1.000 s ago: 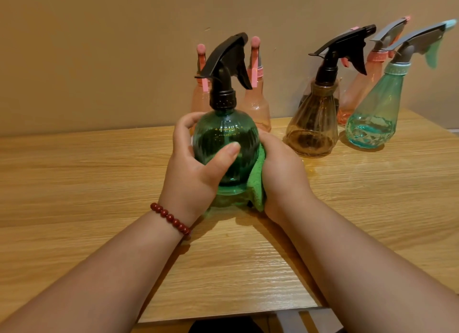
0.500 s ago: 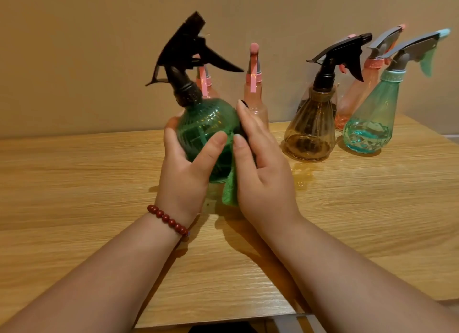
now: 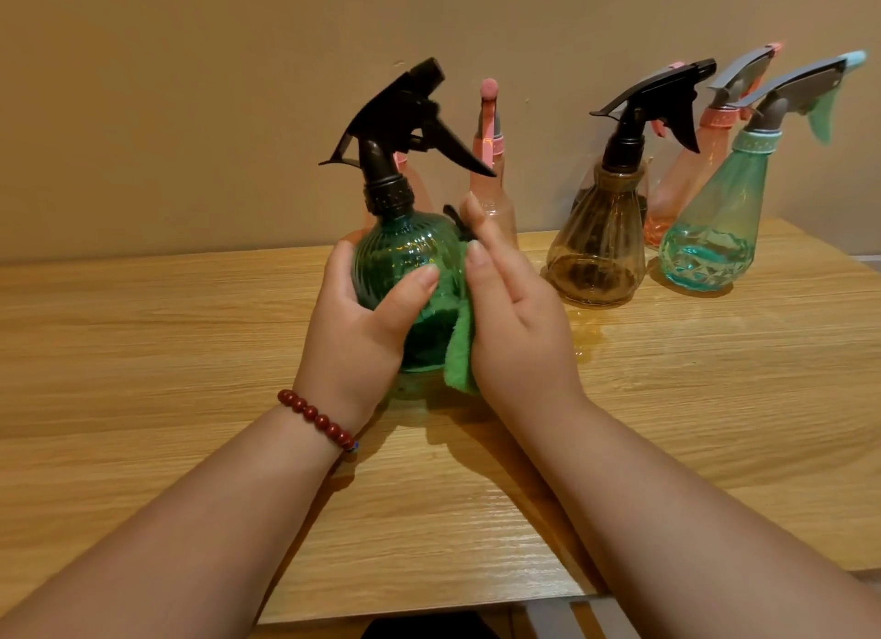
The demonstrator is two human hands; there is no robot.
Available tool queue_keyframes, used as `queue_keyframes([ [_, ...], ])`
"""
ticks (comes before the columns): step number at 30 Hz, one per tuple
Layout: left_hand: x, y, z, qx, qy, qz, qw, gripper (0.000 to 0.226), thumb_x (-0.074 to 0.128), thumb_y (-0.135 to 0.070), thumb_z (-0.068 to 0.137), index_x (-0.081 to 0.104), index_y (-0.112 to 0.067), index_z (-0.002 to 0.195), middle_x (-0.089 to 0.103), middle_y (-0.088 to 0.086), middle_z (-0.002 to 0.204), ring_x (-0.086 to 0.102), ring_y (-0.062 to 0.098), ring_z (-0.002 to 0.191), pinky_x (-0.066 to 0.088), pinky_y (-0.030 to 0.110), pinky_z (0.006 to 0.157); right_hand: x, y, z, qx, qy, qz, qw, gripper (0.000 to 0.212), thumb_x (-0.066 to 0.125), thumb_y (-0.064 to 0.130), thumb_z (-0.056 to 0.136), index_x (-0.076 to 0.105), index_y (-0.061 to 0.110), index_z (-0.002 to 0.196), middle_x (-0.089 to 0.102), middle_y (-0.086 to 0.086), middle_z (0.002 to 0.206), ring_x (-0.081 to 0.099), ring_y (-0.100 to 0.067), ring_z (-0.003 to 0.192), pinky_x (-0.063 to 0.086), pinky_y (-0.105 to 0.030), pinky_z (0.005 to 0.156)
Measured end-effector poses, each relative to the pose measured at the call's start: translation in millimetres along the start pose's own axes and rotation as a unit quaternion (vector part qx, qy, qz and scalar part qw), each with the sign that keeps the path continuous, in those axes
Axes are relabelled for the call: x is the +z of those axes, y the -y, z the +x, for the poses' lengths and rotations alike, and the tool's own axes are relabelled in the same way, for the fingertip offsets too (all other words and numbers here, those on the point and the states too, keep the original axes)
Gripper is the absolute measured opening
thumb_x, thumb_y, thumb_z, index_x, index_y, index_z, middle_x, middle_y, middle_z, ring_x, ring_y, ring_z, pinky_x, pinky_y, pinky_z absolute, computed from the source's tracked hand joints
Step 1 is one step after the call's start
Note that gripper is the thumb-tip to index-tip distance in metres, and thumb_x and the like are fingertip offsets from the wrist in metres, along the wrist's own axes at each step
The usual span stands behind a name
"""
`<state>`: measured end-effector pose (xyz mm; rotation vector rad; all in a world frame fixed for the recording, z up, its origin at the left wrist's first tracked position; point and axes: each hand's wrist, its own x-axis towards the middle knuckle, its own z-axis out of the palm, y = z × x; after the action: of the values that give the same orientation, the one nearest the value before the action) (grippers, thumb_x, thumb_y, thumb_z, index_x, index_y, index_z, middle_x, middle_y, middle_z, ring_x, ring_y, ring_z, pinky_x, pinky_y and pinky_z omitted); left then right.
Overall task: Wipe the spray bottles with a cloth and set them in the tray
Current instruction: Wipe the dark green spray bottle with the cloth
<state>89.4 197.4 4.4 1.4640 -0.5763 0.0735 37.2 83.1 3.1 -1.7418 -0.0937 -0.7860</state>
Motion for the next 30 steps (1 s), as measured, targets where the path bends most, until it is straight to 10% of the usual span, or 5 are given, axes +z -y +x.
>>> queue_keyframes([
  [4, 0, 0, -2, 0.015, 0.02, 0.008, 1.0, 0.061, 0.066, -0.044, 0.063, 0.048, -0.02, 0.116, 0.067, -0.014, 0.094, 0.067, 0.005, 0.09, 0.054, 0.02, 0.067, -8, 2, 8, 0.194, 0.013, 0.16, 0.968, 0.033, 0.041, 0.019, 0.102, 0.072, 0.03, 0.094, 0.073, 0.017, 0.082, 0.068, 0.003, 0.08, 0.053, -0.015, 0.065],
  [12, 4, -2, -3, 0.028, -0.028, 0.075, 0.996, 0.067, 0.057, -0.063, 0.068, 0.04, -0.029, 0.123, 0.063, -0.012, 0.103, 0.064, -0.006, 0.091, 0.052, 0.014, 0.066, -2, -1, 5, 0.127, -0.028, 0.129, 0.983, 0.036, 0.038, 0.03, 0.101, 0.06, 0.02, 0.128, 0.067, 0.002, 0.119, 0.061, -0.011, 0.114, 0.049, -0.041, 0.1],
  [19, 3, -2, 0, 0.008, -0.053, -0.017, 0.998, 0.07, 0.068, -0.05, 0.069, 0.043, -0.022, 0.127, 0.066, -0.003, 0.111, 0.067, 0.01, 0.101, 0.053, 0.023, 0.078, 7, -4, -2, -0.047, 0.023, -0.031, 0.998, 0.044, 0.042, 0.018, 0.101, 0.037, 0.018, 0.145, 0.039, 0.016, 0.142, 0.032, 0.006, 0.136, 0.027, -0.013, 0.111],
  [25, -1, -2, -1, -0.023, 0.027, -0.032, 0.999, 0.062, 0.07, -0.041, 0.067, 0.049, -0.022, 0.121, 0.069, -0.008, 0.104, 0.067, 0.016, 0.101, 0.055, 0.03, 0.078, -4, -3, 4, 0.05, 0.027, 0.097, 0.994, 0.047, 0.039, 0.034, 0.098, 0.044, 0.027, 0.143, 0.049, 0.006, 0.144, 0.041, -0.007, 0.135, 0.036, -0.042, 0.112],
  [30, -1, 0, -1, -0.051, 0.1, 0.008, 0.994, 0.068, 0.07, -0.043, 0.066, 0.049, -0.021, 0.127, 0.065, 0.005, 0.115, 0.066, 0.019, 0.105, 0.056, 0.039, 0.084, -15, 0, 8, 0.076, 0.011, 0.113, 0.991, 0.041, 0.041, 0.031, 0.098, 0.052, 0.026, 0.137, 0.058, 0.006, 0.134, 0.051, -0.005, 0.126, 0.042, -0.04, 0.107],
])
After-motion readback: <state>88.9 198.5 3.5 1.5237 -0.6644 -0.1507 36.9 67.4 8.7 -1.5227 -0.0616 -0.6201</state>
